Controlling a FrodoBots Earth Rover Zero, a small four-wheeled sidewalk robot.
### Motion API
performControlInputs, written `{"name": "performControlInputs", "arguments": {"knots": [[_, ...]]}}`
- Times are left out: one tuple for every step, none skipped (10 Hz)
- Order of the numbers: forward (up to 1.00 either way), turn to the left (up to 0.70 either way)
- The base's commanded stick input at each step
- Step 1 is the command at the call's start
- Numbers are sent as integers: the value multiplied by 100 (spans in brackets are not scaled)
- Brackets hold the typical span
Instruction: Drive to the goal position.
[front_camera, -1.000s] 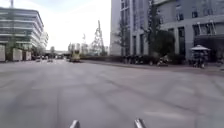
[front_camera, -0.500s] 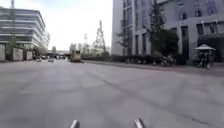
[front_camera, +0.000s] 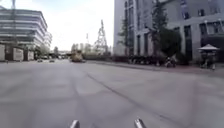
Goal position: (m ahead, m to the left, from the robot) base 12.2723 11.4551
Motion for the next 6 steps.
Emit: {"name": "performControlInputs", "arguments": {"knots": [[70, -14], [70, -14], [70, -14], [70, -14], [70, -14], [70, -14]]}}
